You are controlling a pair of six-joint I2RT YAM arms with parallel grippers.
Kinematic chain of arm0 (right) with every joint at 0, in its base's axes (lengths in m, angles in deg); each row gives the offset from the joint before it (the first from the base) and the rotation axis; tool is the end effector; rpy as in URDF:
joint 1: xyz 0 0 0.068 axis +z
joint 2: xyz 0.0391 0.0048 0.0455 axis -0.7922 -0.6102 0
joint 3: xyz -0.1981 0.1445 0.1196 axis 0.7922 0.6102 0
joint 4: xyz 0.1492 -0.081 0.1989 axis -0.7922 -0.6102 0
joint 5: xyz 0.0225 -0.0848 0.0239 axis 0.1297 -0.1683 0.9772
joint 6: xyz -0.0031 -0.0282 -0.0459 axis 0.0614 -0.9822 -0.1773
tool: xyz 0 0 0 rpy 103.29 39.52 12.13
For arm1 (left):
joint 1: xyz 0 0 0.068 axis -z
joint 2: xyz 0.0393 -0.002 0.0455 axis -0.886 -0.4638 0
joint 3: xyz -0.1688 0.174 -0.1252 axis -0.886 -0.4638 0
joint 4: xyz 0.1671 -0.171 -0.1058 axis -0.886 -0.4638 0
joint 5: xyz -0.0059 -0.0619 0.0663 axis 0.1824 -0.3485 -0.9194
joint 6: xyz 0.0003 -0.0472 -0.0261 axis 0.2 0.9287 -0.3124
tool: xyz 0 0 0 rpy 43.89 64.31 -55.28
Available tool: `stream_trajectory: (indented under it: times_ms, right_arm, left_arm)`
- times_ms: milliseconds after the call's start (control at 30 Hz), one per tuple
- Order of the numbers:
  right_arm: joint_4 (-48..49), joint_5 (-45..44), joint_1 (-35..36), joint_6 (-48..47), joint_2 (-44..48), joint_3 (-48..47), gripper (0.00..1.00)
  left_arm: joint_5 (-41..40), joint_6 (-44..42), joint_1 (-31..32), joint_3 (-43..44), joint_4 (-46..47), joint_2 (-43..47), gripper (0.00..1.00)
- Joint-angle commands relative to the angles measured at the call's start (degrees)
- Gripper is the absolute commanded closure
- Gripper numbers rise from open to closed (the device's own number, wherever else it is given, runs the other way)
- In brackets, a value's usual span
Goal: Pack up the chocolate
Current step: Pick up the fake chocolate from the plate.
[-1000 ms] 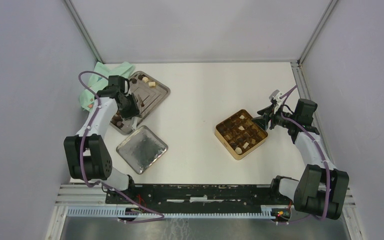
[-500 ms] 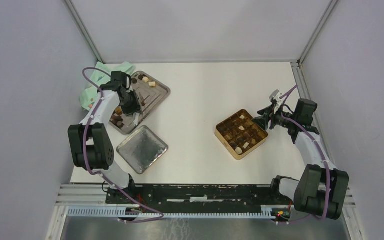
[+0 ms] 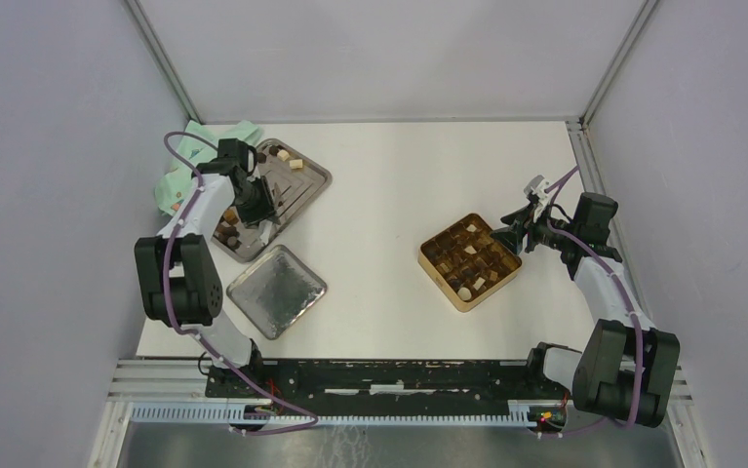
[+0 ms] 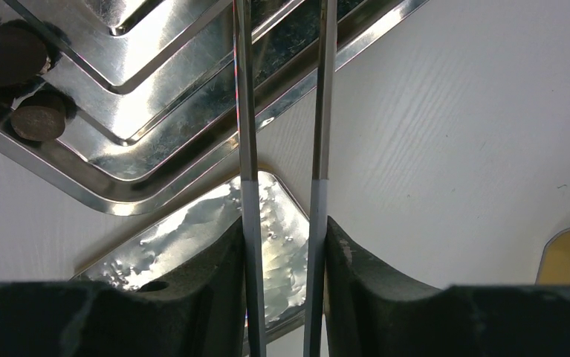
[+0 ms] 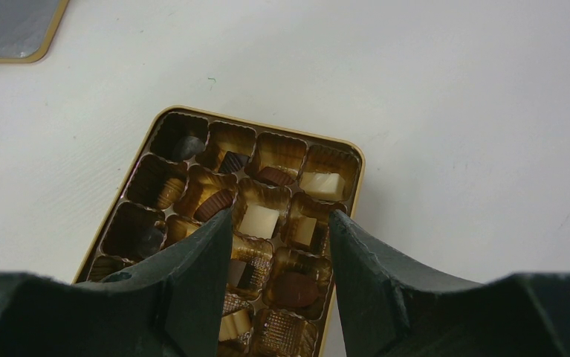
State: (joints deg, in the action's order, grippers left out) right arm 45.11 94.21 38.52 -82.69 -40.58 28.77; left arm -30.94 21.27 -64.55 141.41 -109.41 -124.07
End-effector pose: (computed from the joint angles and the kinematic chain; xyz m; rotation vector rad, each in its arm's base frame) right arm 0.2341 -0.0258 0.2280 -0.7405 1.7784 0.6996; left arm 0.3359 0.0086 0.2414 -0.4444 2.7475 -0.2251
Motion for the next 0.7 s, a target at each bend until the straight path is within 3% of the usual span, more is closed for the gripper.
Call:
stream_trajectory:
  times_ms: [0,133,200,300,333,667]
  right_arm:
    - [0.38,0.55,0.23,-0.83,-0.18,-2.25,0.44]
    - [0.26,0.55,0.24,-0.92,-0.17,-2.32,0.44]
    - [0.12,0.55,0.24,-1.0,-0.17,-2.34,0.44]
    - [0.09,0.55,0.2,-1.04,-0.19,-2.34,0.44]
    - [0.09,0.55,0.24,-1.07,-0.19,-2.34,0.44]
    - [0.09,0.55,0.22,-1.01,-0.05,-2.34,0.44]
  left_arm:
    - [1.67,-3.57,-0.23,2.79,0.22,-0.34,0.57]
    - [1.61,-3.64,-0.26,3.1,0.2,-0.81,0.58]
    - [1.44,-3.85,-0.2,3.36,0.14,-1.31,0.64]
    - [1.12,-3.88,-0.2,3.91,0.05,-1.6,0.95]
    - [0.91,-3.8,-0.2,4.0,0.04,-1.43,0.98]
    - [-0.67,-4.3,-0.22,4.62,-0.8,1.94,0.98]
